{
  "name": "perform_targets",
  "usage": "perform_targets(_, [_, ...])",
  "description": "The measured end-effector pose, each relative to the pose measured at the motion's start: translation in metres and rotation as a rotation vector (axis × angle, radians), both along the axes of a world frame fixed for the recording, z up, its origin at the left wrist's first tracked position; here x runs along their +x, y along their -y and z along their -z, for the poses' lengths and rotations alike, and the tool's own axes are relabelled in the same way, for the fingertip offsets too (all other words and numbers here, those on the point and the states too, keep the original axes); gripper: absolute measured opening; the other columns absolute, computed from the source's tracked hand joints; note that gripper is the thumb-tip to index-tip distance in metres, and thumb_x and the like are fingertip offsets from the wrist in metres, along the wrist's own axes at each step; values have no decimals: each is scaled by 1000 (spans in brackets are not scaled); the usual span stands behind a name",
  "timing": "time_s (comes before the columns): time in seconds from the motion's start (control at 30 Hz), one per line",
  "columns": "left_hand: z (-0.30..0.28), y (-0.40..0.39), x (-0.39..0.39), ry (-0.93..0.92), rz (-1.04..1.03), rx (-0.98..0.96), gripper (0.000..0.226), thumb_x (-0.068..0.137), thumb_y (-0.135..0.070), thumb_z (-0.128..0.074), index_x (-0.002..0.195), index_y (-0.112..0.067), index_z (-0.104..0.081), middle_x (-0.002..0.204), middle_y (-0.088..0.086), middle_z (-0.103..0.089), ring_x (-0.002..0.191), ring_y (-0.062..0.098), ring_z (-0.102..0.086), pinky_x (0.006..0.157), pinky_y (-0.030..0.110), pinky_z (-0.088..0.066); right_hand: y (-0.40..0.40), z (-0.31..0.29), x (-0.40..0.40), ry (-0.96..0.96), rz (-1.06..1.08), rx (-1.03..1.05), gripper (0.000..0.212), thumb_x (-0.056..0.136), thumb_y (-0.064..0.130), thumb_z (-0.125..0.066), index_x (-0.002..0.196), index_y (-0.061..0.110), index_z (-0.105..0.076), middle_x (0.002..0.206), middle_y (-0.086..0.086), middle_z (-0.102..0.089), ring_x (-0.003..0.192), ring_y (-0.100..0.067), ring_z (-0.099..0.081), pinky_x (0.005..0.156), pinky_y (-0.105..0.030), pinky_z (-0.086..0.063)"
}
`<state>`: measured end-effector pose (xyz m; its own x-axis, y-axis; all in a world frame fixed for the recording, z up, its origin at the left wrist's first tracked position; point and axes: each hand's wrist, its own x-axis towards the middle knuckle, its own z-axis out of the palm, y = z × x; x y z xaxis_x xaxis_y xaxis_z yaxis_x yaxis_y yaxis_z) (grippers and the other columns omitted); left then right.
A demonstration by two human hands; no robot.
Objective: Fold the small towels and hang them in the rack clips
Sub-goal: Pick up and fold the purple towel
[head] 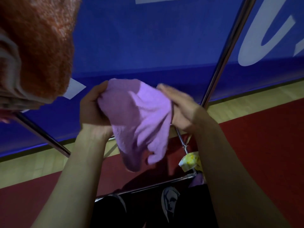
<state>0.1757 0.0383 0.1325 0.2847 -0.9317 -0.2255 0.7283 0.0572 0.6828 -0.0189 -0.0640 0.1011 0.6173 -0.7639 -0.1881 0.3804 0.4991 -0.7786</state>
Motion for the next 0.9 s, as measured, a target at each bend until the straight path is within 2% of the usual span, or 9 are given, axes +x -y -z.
perform_targets(0.07, [3, 5, 8, 2, 53, 120, 26, 98, -26, -59, 107, -12, -78, 105, 4, -72, 118, 19, -65, 111, 33, -46, 6, -10, -8, 208, 131, 28, 40, 93, 22, -70, 131, 23, -56, 123, -9, -68, 110, -24, -67, 98, -46, -55])
perform_targets(0.17, [11, 8, 10, 99, 112, 207, 32, 101, -24, -52, 96, -7, -79, 98, 9, -74, 96, 19, -74, 87, 31, -60, -3, 8, -5, -473, -129, -193, 30, 103, 45, -52, 111, 22, -70, 86, -4, -77, 72, -12, -73, 65, -28, -60])
perform_targets(0.23, [11, 10, 7, 129, 107, 226, 50, 106, -20, -45, 78, 0, -82, 84, 15, -77, 75, 17, -77, 69, 27, -63, -9, 12, 0, -657, -147, -283, 33, 99, 44, -62, 115, 16, -70, 80, 0, -74, 70, -9, -69, 67, -26, -58])
perform_targets(0.3, [17, 11, 12, 172, 34, 219, 48, 103, -22, -53, 73, 4, -80, 75, 18, -74, 65, 19, -74, 56, 28, -61, 0, 2, 0, -278, 108, -100, 29, 99, 17, -63, 127, 14, -56, 85, -1, -74, 77, -10, -69, 77, -26, -58])
perform_targets(0.37, [23, 14, 19, 251, -15, 163, 47, 91, -33, -69, 114, 7, -74, 109, 26, -70, 93, 31, -72, 69, 37, -60, 16, -3, -7, 62, 228, 20, 29, 99, 15, -61, 128, 16, -57, 101, -9, -75, 90, -16, -71, 91, -32, -56])
perform_targets(0.43, [32, 10, 10, 463, 120, 125, 38, 94, -35, -69, 114, -3, -69, 113, 22, -67, 96, 30, -71, 75, 43, -58, 14, 2, -5, -130, 157, -14, 41, 99, 29, -64, 134, 7, -60, 125, -20, -68, 107, -24, -66, 101, -38, -50])
perform_targets(0.53, [42, 2, -8, 756, 371, 192, 17, 102, -13, -62, 97, 1, -69, 98, 25, -68, 88, 26, -69, 73, 34, -57, -2, 8, 0, -355, 171, -134, 22, 100, 18, -63, 113, 1, -67, 102, -11, -71, 92, -16, -65, 88, -28, -50])
perform_targets(0.73, [27, 8, 21, 433, 180, 254, 34, 95, -29, -71, 118, -7, -58, 92, 14, -68, 79, 25, -66, 58, 32, -60, 22, -2, -23, -214, 514, -9, 8, 99, 11, -63, 99, 18, -67, 74, -1, -69, 59, -8, -65, 62, -25, -54])
perform_targets(0.9, [35, -4, 12, 921, 407, 398, 44, 98, -16, -71, 137, -29, -55, 109, 13, -78, 95, 26, -76, 72, 33, -63, 17, 0, -26, -383, 340, -287, 23, 101, 13, -56, 112, 28, -70, 94, -6, -68, 82, -16, -66, 79, -34, -54])
